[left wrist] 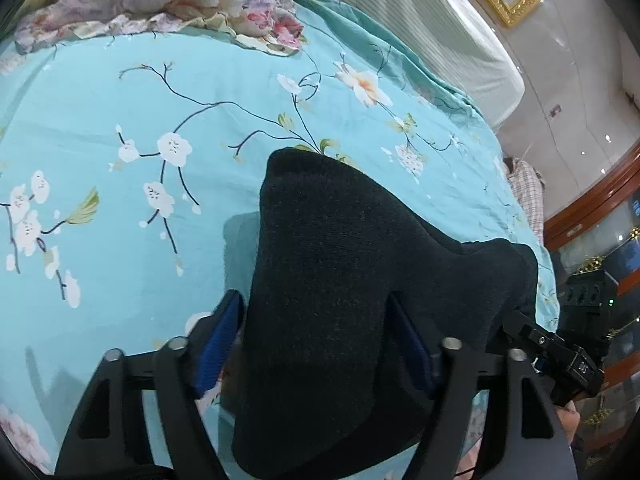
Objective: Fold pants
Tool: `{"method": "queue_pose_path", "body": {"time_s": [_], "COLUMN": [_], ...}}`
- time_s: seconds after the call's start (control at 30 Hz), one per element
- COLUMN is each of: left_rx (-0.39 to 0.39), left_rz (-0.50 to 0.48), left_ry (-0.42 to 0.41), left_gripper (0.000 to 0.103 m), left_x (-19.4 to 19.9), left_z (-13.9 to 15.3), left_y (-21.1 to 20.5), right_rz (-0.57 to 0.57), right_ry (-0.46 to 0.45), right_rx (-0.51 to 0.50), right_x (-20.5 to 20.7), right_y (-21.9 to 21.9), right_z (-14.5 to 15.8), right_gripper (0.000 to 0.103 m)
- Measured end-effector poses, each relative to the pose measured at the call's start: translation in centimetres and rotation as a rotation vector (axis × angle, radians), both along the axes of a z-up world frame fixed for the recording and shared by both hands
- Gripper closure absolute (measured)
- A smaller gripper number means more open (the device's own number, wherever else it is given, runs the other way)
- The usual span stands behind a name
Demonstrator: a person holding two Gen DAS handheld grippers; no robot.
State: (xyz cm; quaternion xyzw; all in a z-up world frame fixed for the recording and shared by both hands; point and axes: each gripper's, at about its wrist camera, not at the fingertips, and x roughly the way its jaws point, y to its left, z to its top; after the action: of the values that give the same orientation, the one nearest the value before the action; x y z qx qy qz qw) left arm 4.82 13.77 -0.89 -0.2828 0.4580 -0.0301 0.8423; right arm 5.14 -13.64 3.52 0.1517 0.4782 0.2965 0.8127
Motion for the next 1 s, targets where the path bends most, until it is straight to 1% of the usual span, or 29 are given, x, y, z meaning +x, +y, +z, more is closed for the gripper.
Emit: {"method": "queue_pose_path", "body": {"time_s": [0.13,0.27,0.33,0.47,0.53,0.6,0.63,0.67,0.7,0.8,1.0], "left_rx": [-0.034,-0.101,-0.118,-0.121,-0.119,-0.117,-0.113,-0.107,-0.106,-0.112,-0.103], "left_rz": [-0.001,0.018,0.022,0.021,0.018,0.01,0.006,0.004,0.004,0.01,0.042], "left_ry": [0.0,0.007,0.007,0.001,-0.004,-0.013,-0.016,-0.02,-0.025,-0.044,-0.087], "left_gripper": [0.047,0.056,0.059,0.064,0.066,0.068,0.069,0.07,0.071,0.072,0.072], "left_x": [0.4,0.4,0.3,0.3,0.3,0.1,0.1,0.1,0.1,-0.4,-2.1], "left_z": [-0.5,-1.3,-1.5,-1.5,-1.3,-0.9,-0.7,-0.4,-0.1,0.9,3.1], "left_y": [0.7,2.0,2.3,2.2,2.1,1.9,1.8,1.7,1.6,1.9,3.5], "right_rz": [0.01,0.025,0.035,0.053,0.061,0.055,0.052,0.05,0.048,0.048,0.065], "right_ry": [0.006,0.015,0.017,0.03,0.042,0.058,0.065,0.069,0.072,0.057,0.027], "right_rx": [0.006,0.011,0.008,0.02,0.033,0.027,0.034,0.044,0.055,0.051,0.081], "right_x": [0.3,0.6,0.7,0.9,1.0,1.1,1.1,1.0,0.9,0.5,0.2], "right_y": [0.2,0.7,1.0,1.6,1.8,1.7,1.5,1.3,1.3,1.5,2.5], "right_z": [-0.4,-0.7,-0.8,-1.0,-1.1,-1.3,-1.4,-1.4,-1.3,-0.5,1.4], "right_gripper": [0.007,0.007,0.007,0.007,0.015,0.035,0.038,0.044,0.047,0.052,0.053]}}
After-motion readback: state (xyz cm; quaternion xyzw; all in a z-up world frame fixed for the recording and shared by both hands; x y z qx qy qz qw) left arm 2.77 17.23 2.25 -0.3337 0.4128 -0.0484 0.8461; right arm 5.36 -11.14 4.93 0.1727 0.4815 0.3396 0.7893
